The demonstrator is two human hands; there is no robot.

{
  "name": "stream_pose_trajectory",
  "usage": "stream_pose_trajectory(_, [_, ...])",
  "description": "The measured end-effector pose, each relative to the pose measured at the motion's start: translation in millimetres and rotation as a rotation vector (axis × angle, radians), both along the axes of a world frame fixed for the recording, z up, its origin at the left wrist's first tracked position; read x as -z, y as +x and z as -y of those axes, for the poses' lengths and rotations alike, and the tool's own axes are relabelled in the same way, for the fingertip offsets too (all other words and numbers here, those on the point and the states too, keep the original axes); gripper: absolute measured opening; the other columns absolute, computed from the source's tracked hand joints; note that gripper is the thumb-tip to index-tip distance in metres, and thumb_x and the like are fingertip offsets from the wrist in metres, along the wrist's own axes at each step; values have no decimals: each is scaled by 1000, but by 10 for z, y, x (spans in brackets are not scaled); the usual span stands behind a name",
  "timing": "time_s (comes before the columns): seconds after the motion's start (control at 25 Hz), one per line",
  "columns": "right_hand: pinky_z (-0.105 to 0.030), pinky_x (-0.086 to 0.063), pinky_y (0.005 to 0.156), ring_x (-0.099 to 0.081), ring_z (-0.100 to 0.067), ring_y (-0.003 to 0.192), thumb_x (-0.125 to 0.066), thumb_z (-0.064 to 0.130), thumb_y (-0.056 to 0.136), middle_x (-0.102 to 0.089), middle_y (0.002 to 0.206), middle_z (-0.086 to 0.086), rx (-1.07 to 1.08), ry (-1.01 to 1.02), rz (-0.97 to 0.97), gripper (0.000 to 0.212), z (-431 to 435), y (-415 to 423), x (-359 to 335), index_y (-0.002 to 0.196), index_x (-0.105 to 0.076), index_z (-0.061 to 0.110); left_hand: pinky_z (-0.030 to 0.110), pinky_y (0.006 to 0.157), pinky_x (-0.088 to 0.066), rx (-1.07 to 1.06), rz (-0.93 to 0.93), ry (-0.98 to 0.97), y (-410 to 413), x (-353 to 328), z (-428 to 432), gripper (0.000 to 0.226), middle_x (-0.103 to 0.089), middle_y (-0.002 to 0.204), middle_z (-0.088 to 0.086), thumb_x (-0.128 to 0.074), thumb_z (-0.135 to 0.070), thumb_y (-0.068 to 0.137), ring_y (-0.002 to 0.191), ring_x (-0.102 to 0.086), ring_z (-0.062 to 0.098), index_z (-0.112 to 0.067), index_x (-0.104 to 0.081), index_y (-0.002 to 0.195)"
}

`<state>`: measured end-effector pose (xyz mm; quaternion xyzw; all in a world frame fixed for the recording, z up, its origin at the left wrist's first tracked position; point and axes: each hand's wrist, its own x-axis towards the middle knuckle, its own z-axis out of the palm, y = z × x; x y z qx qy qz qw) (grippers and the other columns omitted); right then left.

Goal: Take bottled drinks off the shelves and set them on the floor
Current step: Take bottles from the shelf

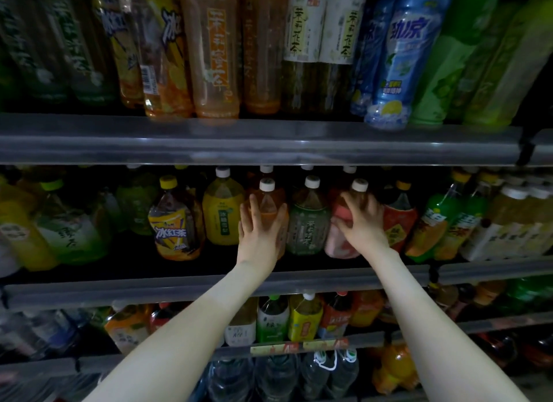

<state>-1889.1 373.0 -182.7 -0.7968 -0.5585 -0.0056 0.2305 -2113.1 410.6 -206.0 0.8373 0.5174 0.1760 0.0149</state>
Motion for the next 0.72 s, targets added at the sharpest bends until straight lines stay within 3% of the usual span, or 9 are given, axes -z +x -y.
stream_pose_trajectory(0.12, [-51, -34, 106, -16, -40, 137, -69, 41, 82, -14, 147, -19, -63, 89, 68, 72, 187, 21, 29, 144, -33, 31, 57, 112, -19, -29, 29, 9, 54, 57, 11, 80, 27, 150, 26, -51, -35, 93, 137, 16, 52, -38, 7, 149])
stream_pose_trajectory(0.28, [-56, -36, 105, -28, -46, 129, -78, 29, 75, -26, 141, -25, -52, 170, 136, 73, 390, 56, 192, 139, -44, 21, 57, 111, -18, 97, 59, 10, -101, 130, -34, 84, 33, 149, 18, -54, -35, 90, 136, 24, 49, -43, 7, 147])
stream_pose_trajectory(0.44, [-61, -9, 115, -8, -37, 144, -69, 34, 83, -8, 156, -17, -48, 32, 132, 75, 112, 59, 32, 146, -30, 29, 54, 112, -20, 195, 6, 14, -314, 144, 34, 71, 32, 151, 14, -49, -27, 92, 138, 26, 44, -38, -9, 149])
stream_pose_trajectory(0.56, [-57, 13, 114, 19, -29, 145, -56, 35, 92, 17, 159, -7, 33, -142, 96, 73, -8, -7, -52, 150, -12, 39, 51, 117, -14, 218, -40, 48, -589, 163, 120, 58, 12, 157, 17, -46, -23, 94, 144, 8, 37, -26, -24, 148])
stream_pose_trajectory(0.64, [-60, 8, 114, 21, -34, 144, -57, 29, 91, 19, 158, -11, 159, -73, 39, 77, 29, -281, 9, 152, -11, 39, 53, 114, -23, 185, -6, 131, -894, 172, 126, 56, -12, 155, 23, -55, -16, 90, 143, -15, 39, -19, -37, 143])
stream_pose_trajectory(0.72, [-60, -1, 116, 9, -39, 145, -61, 20, 87, 5, 158, -21, 232, 118, -86, 82, 114, -828, 166, 153, -13, 29, 55, 104, -38, 139, 35, 204, -1259, 211, 95, 57, -33, 146, 26, -67, -11, 80, 131, -38, 43, -14, -50, 134])
